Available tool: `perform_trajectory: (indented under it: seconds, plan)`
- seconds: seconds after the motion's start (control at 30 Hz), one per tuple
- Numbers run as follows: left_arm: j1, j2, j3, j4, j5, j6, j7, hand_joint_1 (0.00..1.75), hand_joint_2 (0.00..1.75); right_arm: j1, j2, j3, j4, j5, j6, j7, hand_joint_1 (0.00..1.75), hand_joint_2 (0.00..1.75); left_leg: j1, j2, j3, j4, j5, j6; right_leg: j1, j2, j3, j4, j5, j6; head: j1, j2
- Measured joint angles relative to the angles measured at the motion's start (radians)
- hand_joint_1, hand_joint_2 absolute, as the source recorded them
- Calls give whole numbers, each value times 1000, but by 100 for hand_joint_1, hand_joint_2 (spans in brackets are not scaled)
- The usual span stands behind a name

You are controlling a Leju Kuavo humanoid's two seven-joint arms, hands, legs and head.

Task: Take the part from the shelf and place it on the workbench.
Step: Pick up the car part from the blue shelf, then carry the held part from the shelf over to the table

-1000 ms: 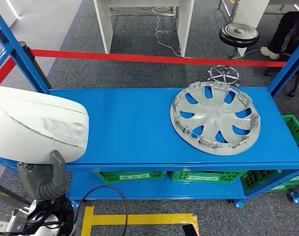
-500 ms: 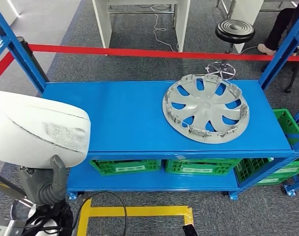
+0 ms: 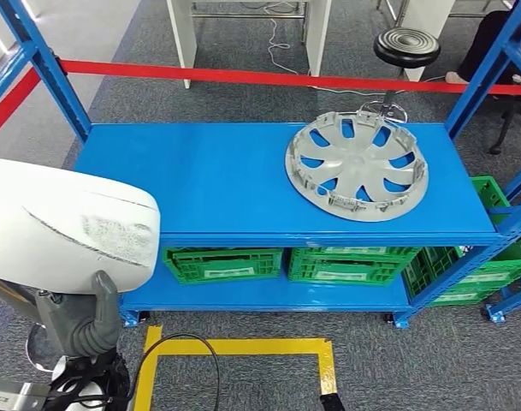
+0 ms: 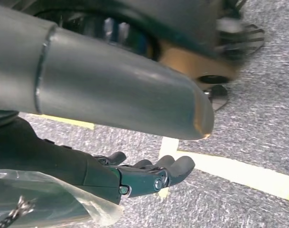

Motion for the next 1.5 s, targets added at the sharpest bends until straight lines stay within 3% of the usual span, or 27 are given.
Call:
perform_trajectory:
  seconds: [0.07,0.13,0.2,0.27,0.3,0.33,0.37,0.43,0.5,0.6,0.63,0.7,0.77,0.8,0.83,0.87,0.93,1.0,1.07,1.13,1.17,1.27,1.3,1.33,1.37,1.4,1.5]
  plan:
    - [0,0,-1,0,0,-6,0,175,175,0,0,0,0,0,12,-2,0,0,0,0,-6,3,15,-11,3,3,3,-27,-10,-16,-1,0]
    - [1,1,-1,0,1,-11,0,175,175,1,0,-1,0,2,19,-2,0,0,2,-2,-14,16,-4,-22,2,-2,-14,-28,4,-34,-2,0]
    - [1,2,-1,0,1,-12,0,175,175,2,0,-1,1,3,20,-4,0,0,5,-3,-32,89,-91,-32,1,-8,-32,-28,24,-51,-8,0]
    - [2,3,-2,0,1,-12,0,175,175,1,0,-1,1,4,20,-6,0,0,7,-3,-51,212,-182,-39,3,-11,-54,-26,47,-56,-12,0]
    - [2,4,-2,0,1,-12,0,175,175,1,0,-1,1,5,19,-8,0,0,8,-3,-53,260,-197,-41,5,-12,-67,-24,58,-56,-12,0]
    - [2,5,-2,0,0,-12,0,175,175,1,0,-1,1,5,18,-10,0,0,8,-3,-41,276,-187,-40,6,-12,-83,-21,69,-56,-12,0]
    - [2,6,-2,0,-3,-10,0,175,175,1,0,-1,1,5,15,-14,0,0,8,-3,-14,255,-162,-37,7,-13,-99,-17,78,-55,-12,0]
    - [2,7,-2,0,-14,1,0,175,175,1,0,-1,1,6,3,-33,0,0,6,-3,78,127,-120,-25,10,-12,-126,-9,95,-52,-12,0]
    - [2,8,-2,0,-26,12,0,175,175,1,0,-1,0,5,-11,-56,0,0,2,-4,151,4,-121,-13,12,-11,-141,-5,111,-43,-11,0]
    - [5,10,-3,0,-30,16,0,175,175,3,0,-2,1,0,-20,-78,0,0,-3,-2,153,-36,-115,-1,8,-11,-153,-7,132,-23,-12,0]
    - [6,11,-3,0,-30,17,0,175,175,4,0,-2,2,-3,-19,-84,0,0,-2,-1,144,-39,-104,5,7,-9,-159,-1,120,-17,-12,0]
    - [6,12,-4,0,-31,18,0,175,175,7,0,-6,3,-7,-15,-93,0,0,2,3,120,-44,-78,17,4,-6,-182,58,40,-9,-9,0]
    - [8,13,-6,0,-31,19,0,175,175,7,0,-10,3,-12,-10,-100,0,0,1,4,89,-43,-54,22,3,-6,-209,178,-57,-3,-4,0]
    - [9,14,-7,0,-32,19,0,175,175,8,-1,-12,3,-15,-9,-104,0,0,0,4,71,-42,-41,22,3,-6,-214,234,-75,0,-3,0]
    - [10,15,-7,0,-33,20,0,175,175,8,-1,-14,3,-17,-8,-108,0,0,0,5,52,-40,-27,21,3,-6,-208,269,-65,2,-3,0]
    - [11,16,-7,0,-36,22,0,175,175,8,-2,-16,3,-20,-7,-111,0,0,0,5,33,-38,-16,18,2,-6,-189,275,-34,4,-3,0]
    - [12,18,-8,0,-44,29,0,175,175,7,-3,-22,3,-26,6,-116,0,0,1,5,3,-28,2,12,1,-6,-103,188,21,4,-2,0]
    - [12,22,-9,0,-53,38,0,175,175,5,-4,-27,3,-32,40,-122,0,0,-2,5,-17,-12,15,2,2,-5,15,27,-3,-2,-1,0]
    - [13,26,-11,0,-57,43,0,175,175,5,-5,-30,3,-32,66,-127,0,0,-4,4,-25,-4,28,-8,5,-5,69,-63,-42,-15,-1,0]
    - [15,29,-14,0,-57,45,0,175,175,8,-5,-30,3,-24,69,-128,0,0,-1,0,-31,1,31,-19,4,-12,59,-66,-36,-34,-1,0]
    - [16,31,-15,0,-58,46,0,175,175,9,-6,-30,3,-20,70,-128,0,0,0,-2,-38,18,10,-26,2,-19,53,-66,-29,-43,-4,0]
    - [18,37,-17,0,-60,47,0,175,175,14,-7,-30,3,-19,82,-127,0,0,7,-4,-80,174,-112,-45,3,-40,34,-66,-12,-56,-13,0]
    - [19,38,-18,1,-61,47,0,175,175,15,-7,-31,3,-21,87,-126,0,0,8,-4,-90,230,-136,-48,3,-48,29,-64,-8,-55,-13,0]
    - [20,39,-18,2,-63,48,0,175,175,16,-7,-31,3,-23,92,-125,0,0,9,-4,-88,260,-141,-49,4,-57,24,-62,-4,-55,-14,0]
    - [20,40,-19,2,-64,50,0,175,175,17,-7,-31,3,-24,94,-124,0,0,9,-3,-72,255,-128,-49,4,-66,22,-60,-3,-54,-14,0]
    - [20,41,-19,3,-64,51,0,175,175,17,-7,-31,3,-24,98,-124,0,0,9,1,-39,211,-102,-46,5,-75,21,-56,-2,-53,-14,0]
    - [19,42,-20,3,-57,48,0,175,175,16,-7,-31,3,-26,114,-123,0,0,-1,46,61,37,-50,-27,10,-102,19,-48,-2,-44,-13,0]
